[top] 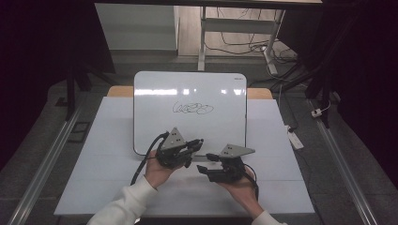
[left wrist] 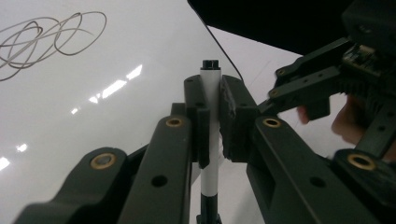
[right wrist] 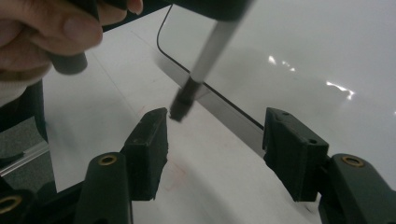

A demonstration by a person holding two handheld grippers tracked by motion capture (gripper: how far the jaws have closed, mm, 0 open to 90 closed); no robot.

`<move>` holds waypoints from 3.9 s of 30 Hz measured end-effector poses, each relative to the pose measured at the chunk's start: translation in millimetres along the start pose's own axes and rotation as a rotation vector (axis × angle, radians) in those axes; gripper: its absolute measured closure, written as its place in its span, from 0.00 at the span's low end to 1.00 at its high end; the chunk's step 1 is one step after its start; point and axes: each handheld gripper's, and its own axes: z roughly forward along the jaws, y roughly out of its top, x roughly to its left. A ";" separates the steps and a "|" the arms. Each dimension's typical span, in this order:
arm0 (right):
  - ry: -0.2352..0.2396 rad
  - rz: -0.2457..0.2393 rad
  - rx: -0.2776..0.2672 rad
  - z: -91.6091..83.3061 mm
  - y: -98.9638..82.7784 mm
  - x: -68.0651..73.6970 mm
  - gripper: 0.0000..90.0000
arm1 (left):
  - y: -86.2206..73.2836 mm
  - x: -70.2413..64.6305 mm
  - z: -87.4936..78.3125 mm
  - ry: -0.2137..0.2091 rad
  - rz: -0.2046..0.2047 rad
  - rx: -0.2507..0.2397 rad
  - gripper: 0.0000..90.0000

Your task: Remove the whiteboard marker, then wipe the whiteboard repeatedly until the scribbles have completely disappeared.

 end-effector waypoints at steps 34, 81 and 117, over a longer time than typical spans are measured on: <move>0.009 0.161 0.087 30.8 7.5 -1.3 0.86 | 0.6 -14.6 6.8 0.022 0.034 -0.006 0.90; -0.220 -0.019 -0.282 -5.5 57.8 -45.4 0.87 | -129.1 55.7 -126.4 0.110 -0.245 0.146 0.31; -0.423 -0.123 -0.291 72.8 100.0 -78.5 0.87 | -137.9 65.3 -126.4 0.111 -0.259 0.149 0.31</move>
